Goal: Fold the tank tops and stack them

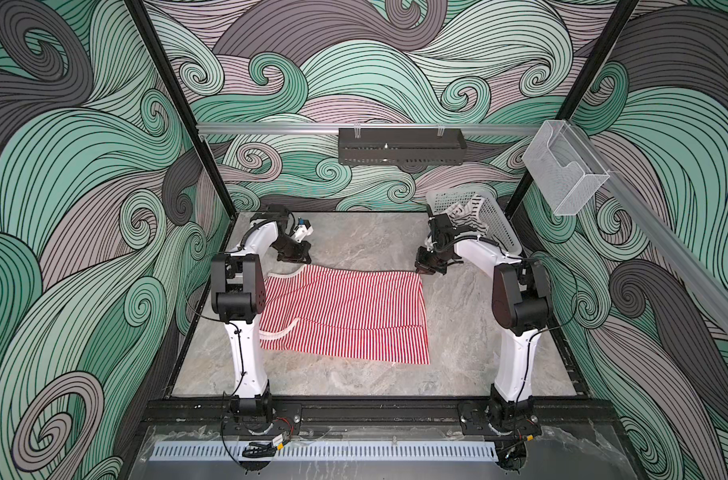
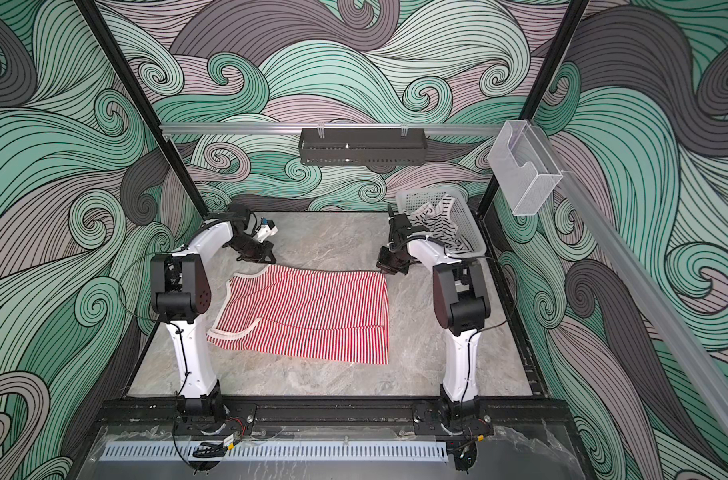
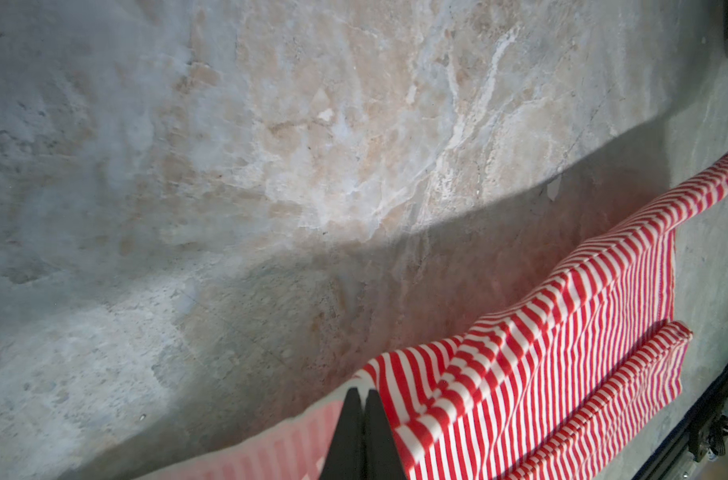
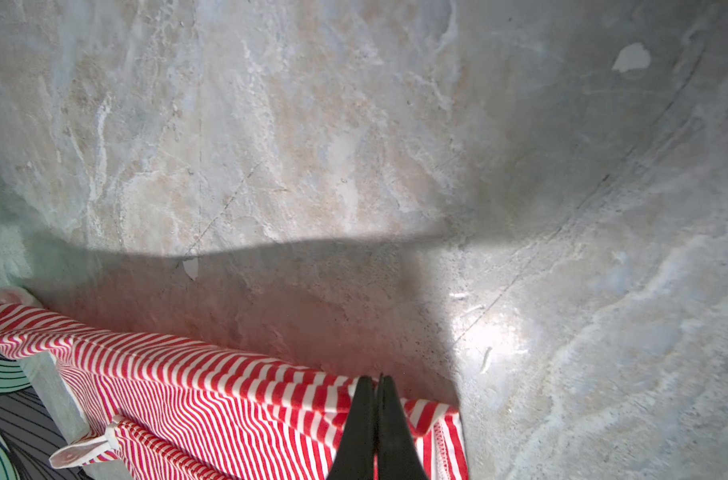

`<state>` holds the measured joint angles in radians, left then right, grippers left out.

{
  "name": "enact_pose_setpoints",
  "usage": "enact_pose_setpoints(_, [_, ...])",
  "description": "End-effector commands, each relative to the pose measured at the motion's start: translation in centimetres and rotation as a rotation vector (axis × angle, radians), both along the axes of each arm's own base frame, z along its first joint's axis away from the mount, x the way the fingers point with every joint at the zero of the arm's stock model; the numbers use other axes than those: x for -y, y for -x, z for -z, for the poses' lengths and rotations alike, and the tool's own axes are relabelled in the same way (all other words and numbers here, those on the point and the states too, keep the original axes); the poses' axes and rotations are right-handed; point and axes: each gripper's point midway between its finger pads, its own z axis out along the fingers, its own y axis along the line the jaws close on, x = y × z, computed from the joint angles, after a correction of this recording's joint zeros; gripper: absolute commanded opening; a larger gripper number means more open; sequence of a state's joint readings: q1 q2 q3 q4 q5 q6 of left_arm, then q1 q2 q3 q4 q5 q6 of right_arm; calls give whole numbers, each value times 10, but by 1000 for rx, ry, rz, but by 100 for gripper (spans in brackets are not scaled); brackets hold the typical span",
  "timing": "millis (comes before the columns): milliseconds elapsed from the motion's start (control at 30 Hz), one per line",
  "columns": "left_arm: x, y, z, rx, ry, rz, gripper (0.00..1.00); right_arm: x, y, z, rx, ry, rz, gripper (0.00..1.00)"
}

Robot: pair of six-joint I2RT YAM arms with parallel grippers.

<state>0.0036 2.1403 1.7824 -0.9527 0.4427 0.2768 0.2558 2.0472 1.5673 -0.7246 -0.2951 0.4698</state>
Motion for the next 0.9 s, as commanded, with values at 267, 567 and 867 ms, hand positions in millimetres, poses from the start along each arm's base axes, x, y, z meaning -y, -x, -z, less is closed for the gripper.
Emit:
enact_pose_setpoints(267, [2, 27, -30, 38, 40, 16, 0, -1, 33, -15, 29, -47, -27, 0])
enact_pose_setpoints(567, [-2, 71, -27, 38, 3, 50, 0, -13, 73, -22, 25, -57, -69, 0])
enact_pose_setpoints(867, [-14, 106, 1, 1, -76, 69, 0, -18, 120, -5, -21, -16, -127, 0])
